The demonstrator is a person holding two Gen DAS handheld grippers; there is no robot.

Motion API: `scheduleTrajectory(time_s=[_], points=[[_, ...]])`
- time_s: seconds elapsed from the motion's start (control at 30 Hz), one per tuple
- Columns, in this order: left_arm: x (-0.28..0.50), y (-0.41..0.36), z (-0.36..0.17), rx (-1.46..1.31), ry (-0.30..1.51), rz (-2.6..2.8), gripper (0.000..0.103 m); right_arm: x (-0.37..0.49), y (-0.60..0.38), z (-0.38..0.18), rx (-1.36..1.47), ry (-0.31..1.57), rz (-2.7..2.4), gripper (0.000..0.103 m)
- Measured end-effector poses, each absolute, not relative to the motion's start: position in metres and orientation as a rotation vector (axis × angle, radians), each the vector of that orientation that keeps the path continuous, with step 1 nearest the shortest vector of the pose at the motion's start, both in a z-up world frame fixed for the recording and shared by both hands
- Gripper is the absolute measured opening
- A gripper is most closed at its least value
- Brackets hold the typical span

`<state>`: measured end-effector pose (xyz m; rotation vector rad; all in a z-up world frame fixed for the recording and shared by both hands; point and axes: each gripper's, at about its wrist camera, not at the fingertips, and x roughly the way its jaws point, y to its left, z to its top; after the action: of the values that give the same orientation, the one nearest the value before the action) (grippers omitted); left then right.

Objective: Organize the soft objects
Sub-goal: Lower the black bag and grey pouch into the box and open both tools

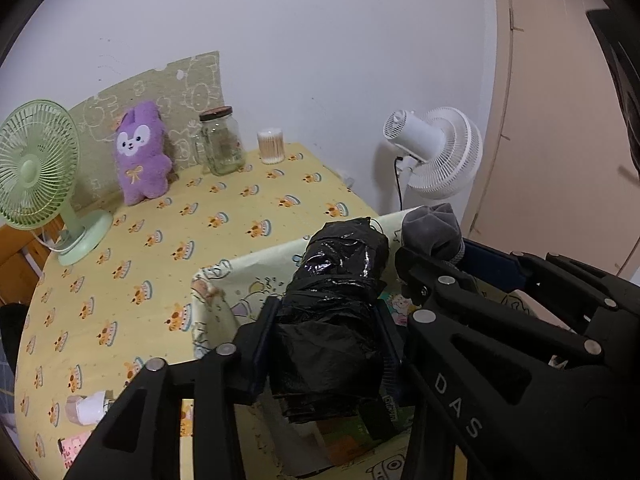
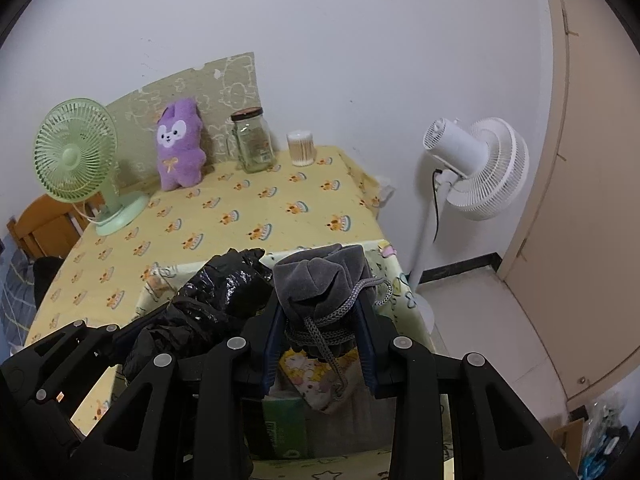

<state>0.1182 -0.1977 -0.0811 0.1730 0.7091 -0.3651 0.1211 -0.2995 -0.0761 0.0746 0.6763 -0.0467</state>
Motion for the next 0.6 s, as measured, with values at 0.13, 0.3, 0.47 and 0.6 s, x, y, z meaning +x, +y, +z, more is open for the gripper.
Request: scheduleTrajectory(time_s=[0.13,0.3,0.47,0.6], points=[[0.119,-0.201,-0.086,0.192,0.735,-0.378,0.079,0.122,-0.303,-0.081,0.075,0.681,-0.047,0.036],[0.119,-0.200,-0.086,0.208,0.745,-0.365,0.085,0.122,-0.303,-0.083,0.065,0.668,-0.023,0.036],[0.119,-0.196,-0.083,0.233,0.743,-0.334,0.088,0.124,-0.297,-0.082,0.070,0.654,0.008,0.036],[0.123,-0.192,-0.083,0.228,0.748,-0.325,0.088,0.128,-0.291,-0.082,0.069,0.657,0.023,0.045]])
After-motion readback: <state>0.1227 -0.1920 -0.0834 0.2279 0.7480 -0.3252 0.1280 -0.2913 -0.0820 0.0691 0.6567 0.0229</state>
